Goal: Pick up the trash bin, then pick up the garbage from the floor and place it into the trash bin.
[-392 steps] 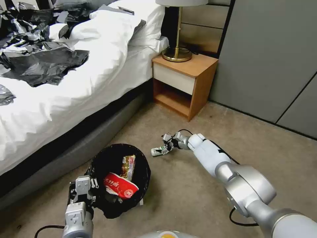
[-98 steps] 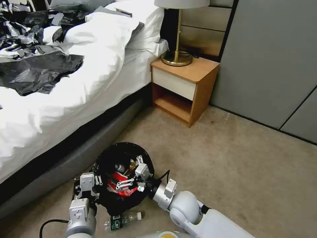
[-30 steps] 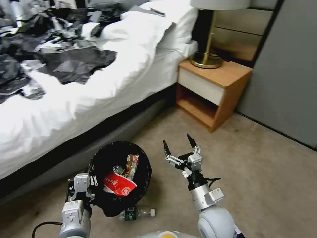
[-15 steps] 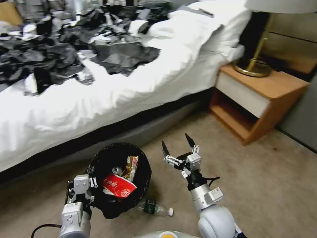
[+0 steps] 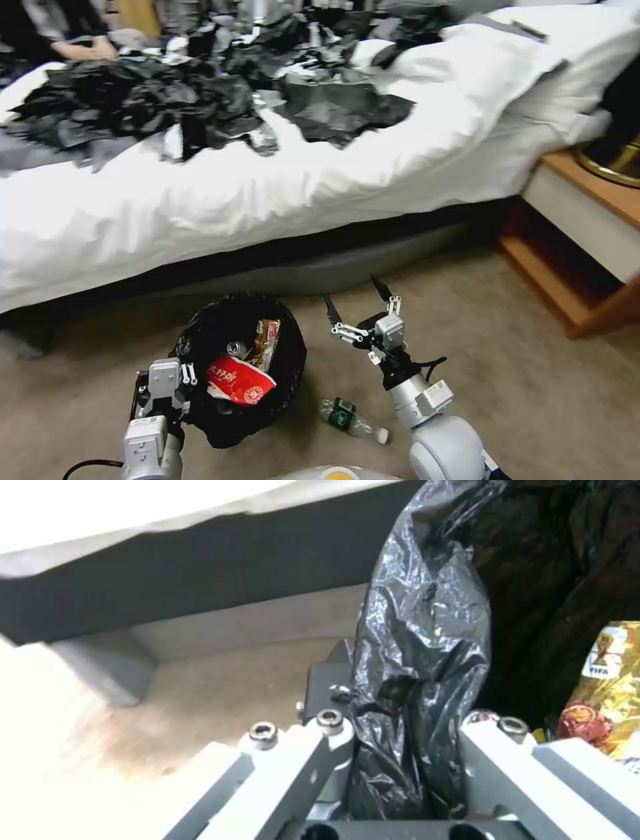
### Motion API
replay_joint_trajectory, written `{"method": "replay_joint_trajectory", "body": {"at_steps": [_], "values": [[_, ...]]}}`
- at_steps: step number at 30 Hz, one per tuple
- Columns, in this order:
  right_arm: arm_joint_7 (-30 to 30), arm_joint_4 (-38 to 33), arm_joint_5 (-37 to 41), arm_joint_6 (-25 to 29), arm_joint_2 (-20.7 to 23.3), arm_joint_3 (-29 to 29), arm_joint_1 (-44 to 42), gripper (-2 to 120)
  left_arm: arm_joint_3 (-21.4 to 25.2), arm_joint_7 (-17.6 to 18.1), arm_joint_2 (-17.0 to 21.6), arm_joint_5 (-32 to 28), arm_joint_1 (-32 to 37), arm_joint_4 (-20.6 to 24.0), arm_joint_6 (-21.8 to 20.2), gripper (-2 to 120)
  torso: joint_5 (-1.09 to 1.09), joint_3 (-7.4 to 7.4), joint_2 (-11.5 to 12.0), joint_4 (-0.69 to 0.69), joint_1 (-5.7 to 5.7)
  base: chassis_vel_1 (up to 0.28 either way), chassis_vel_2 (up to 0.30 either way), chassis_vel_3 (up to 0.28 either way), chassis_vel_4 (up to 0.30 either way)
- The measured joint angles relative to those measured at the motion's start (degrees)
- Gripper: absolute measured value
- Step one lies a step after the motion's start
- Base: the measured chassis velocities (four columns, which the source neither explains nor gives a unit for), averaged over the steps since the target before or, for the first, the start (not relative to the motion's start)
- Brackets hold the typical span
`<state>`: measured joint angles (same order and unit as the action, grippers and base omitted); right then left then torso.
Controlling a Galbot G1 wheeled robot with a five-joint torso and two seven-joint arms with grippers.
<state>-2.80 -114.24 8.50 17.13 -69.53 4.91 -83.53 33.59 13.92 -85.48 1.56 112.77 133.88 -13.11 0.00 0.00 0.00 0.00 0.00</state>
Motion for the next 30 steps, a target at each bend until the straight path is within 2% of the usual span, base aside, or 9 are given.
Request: {"method": "replay_joint_trajectory", "body": {"at_steps": [6,12,19,21,22,23,30], "values": [[0.0,0.1,0.4,0.0,0.0,-0.2,0.1,100,0.0,0.1,-0.1,0.0,-0.1,-0.2,0.3,3,0.00,0.00,0.0,0.02,0.01,0.105,0.112,0.093,0.083],[0.4,0.5,0.5,0.2,1.3,0.5,0.1,100,0.0,0.1,-0.1,0.0,-0.2,-0.4,0.3,3,0.00,0.00,0.0,-0.02,0.00,0.006,0.010,0.020,0.007],[0.1,1.7,2.7,-4.7,11.4,-2.4,1.3,100,0.2,0.2,-0.1,-0.2,-0.3,-0.7,0.4,3,0.00,0.00,0.0,0.00,0.00,0.000,0.000,0.000,0.000],[0.1,1.7,2.7,-4.7,11.4,-2.4,1.3,100,0.2,0.2,-0.1,-0.2,-0.3,-0.7,0.4,3,0.00,0.00,0.0,0.00,0.00,0.000,0.000,0.000,0.000],[0.0,3.0,5.4,-7.5,15.1,-5.0,2.0,100,0.2,0.2,-0.1,-0.2,-0.3,-1.0,0.5,3,-0.01,0.00,0.0,0.00,0.00,0.000,0.000,0.000,0.000],[0.1,3.8,6.3,-8.5,16.3,-5.9,2.3,100,0.2,0.2,-0.1,-0.2,-0.3,-1.1,0.6,3,-0.01,0.00,0.0,-0.01,0.00,0.000,0.000,0.000,0.000],[2.2,7.8,11.1,-13.5,20.6,-9.8,3.3,100,0.2,0.2,-0.3,-0.4,-0.4,-1.9,1.0,3,-0.01,0.00,0.0,0.00,0.00,0.000,0.000,0.000,0.000]]}}
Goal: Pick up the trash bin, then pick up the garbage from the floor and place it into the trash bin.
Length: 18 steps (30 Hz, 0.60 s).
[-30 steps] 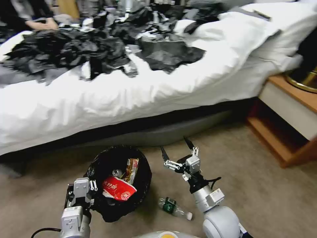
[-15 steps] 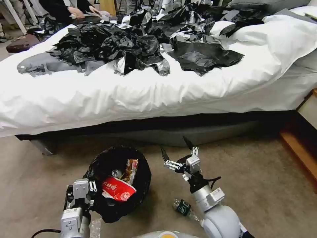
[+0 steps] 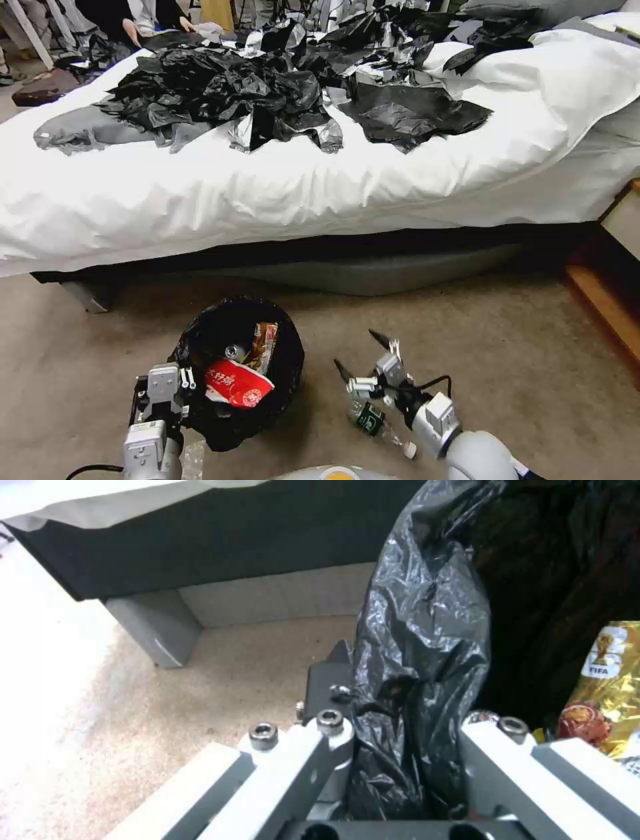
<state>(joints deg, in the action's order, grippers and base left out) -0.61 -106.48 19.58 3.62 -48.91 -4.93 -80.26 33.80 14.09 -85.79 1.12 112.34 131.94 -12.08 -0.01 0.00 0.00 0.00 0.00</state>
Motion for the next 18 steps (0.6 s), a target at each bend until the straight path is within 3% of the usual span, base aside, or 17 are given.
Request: {"method": "replay_joint_trajectory", "body": {"at_steps": [9,18], "values": [[4.7,3.4,3.5,-4.8,1.1,-0.7,0.4,100,-0.2,0.1,-0.4,0.1,-0.5,-0.3,0.1,3,0.01,0.00,0.0,0.00,0.00,0.000,0.000,0.000,0.000],[9.4,11.3,2.9,-4.6,0.9,-0.4,1.3,100,-0.7,0.2,-0.7,0.8,-0.2,-0.3,0.2,3,0.01,0.00,0.0,0.00,0.00,0.000,0.000,0.000,0.000]]}}
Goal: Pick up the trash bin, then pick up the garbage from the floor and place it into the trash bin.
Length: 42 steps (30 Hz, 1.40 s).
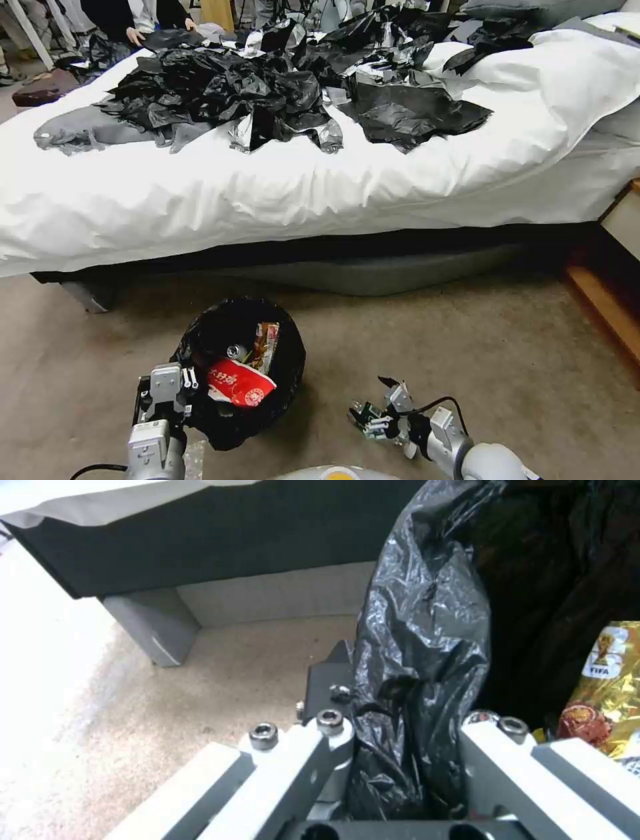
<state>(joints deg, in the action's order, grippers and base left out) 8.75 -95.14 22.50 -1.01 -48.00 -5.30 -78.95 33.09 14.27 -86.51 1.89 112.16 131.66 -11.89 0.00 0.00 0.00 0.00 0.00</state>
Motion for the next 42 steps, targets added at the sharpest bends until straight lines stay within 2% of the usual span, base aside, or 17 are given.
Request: {"method": "replay_joint_trajectory", "body": {"at_steps": [10,18,21,24,27,28,30,32,34,35,38,42], "values": [[2.5,8.9,-1.6,2.3,-2.2,-0.2,1.9,100,-0.1,0.0,-0.1,0.5,0.8,0.3,0.2,3,-0.01,0.00,0.0,0.01,0.00,0.000,0.000,0.000,0.000],[3.3,12.0,-2.1,2.6,-3.7,-0.7,2.9,100,-0.2,0.1,0.0,0.2,0.9,0.9,0.2,3,0.00,0.00,0.0,0.00,0.00,0.000,0.000,0.000,0.000],[3.4,13.1,-2.6,2.5,-4.5,-1.1,3.2,96,-0.3,0.1,0.0,0.0,1.0,1.1,0.1,3,0.00,0.00,0.0,0.00,0.00,0.000,0.000,0.000,0.000],[3.5,13.7,-3.2,2.5,-4.8,-1.3,3.3,90,-0.3,0.1,0.0,0.0,1.1,1.3,0.1,3,0.00,0.00,0.0,0.00,0.00,0.000,0.000,0.000,0.000],[3.6,14.0,-3.4,2.6,-5.0,-1.3,3.3,74,-0.3,0.1,0.0,-0.1,1.2,1.4,0.0,3,0.00,0.00,0.0,0.00,0.00,0.000,0.000,0.000,0.000],[3.6,14.0,-3.4,2.6,-5.0,-1.3,3.3,74,-0.3,0.1,0.0,-0.1,1.2,1.4,0.0,3,0.00,0.00,0.0,0.00,0.00,0.000,0.000,0.000,0.000],[3.7,14.3,-3.5,2.7,-5.1,-1.3,3.3,63,-0.3,0.1,0.0,-0.1,1.3,1.5,0.0,3,0.00,0.00,0.0,0.01,0.00,0.000,0.000,0.000,0.000],[3.8,14.4,-3.5,2.8,-5.2,-1.3,3.3,60,-0.4,0.1,-0.1,-0.1,1.3,1.5,0.1,3,0.00,0.00,0.0,0.00,0.00,0.000,0.000,0.000,0.000],[4.1,15.1,-3.7,3.5,-5.6,-1.2,3.3,48,-0.4,0.1,-0.1,0.0,1.4,1.6,0.1,3,0.01,0.00,0.0,0.00,0.00,0.000,0.000,0.000,0.000],[4.1,15.1,-3.7,3.5,-5.6,-1.2,3.3,48,-0.4,0.1,-0.1,0.0,1.4,1.6,0.1,3,0.01,0.00,0.0,0.00,0.00,0.000,0.000,0.000,0.000],[4.5,16.0,-4.1,4.4,-6.1,-1.1,3.3,36,-0.4,0.1,-0.1,0.0,1.6,1.7,0.1,3,0.02,0.00,0.0,0.00,0.00,0.000,0.000,0.000,0.000],[4.9,16.5,-4.4,5.2,-6.4,-0.9,3.2,28,-0.4,0.1,-0.1,0.2,1.8,1.8,0.2,3,0.02,0.00,0.0,0.00,0.00,0.000,0.000,0.000,0.000]]}}
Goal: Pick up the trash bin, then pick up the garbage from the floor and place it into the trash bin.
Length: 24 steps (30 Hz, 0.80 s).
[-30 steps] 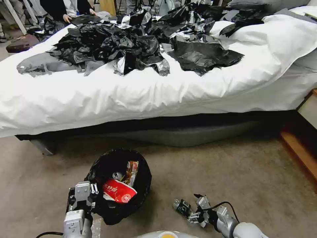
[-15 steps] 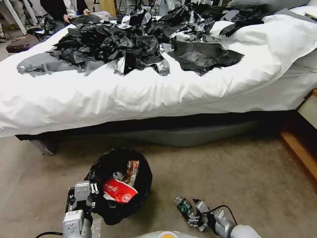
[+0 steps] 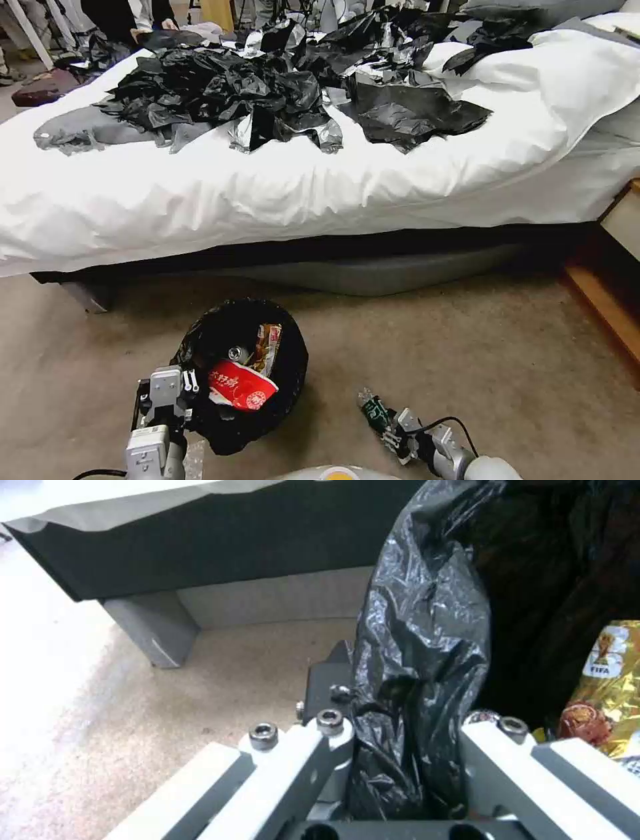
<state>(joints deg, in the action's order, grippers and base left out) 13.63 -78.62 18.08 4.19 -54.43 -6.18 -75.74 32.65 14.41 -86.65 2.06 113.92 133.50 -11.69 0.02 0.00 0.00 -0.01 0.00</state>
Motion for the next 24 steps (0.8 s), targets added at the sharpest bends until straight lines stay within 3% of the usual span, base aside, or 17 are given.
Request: {"method": "replay_joint_trajectory", "body": {"at_steps": [14,18,24], "values": [[-1.7,-2.8,0.2,2.4,0.0,1.4,-0.6,25,-0.1,0.0,0.0,0.2,-0.1,0.3,0.0,3,-0.03,0.00,0.0,0.01,0.00,0.000,0.000,0.000,0.000],[-4.2,-8.4,2.0,5.7,-0.8,4.7,-1.6,25,-0.1,0.0,0.3,0.2,-0.4,0.3,-0.1,3,-0.03,0.00,0.0,0.00,0.00,0.000,0.000,0.000,0.000],[-6.4,-27.3,4.3,8.8,-1.9,10.1,-1.3,25,-0.2,0.0,0.4,0.3,-0.7,0.1,-0.3,3,0.00,-0.01,0.0,0.01,0.00,0.000,0.000,0.000,0.000]]}}
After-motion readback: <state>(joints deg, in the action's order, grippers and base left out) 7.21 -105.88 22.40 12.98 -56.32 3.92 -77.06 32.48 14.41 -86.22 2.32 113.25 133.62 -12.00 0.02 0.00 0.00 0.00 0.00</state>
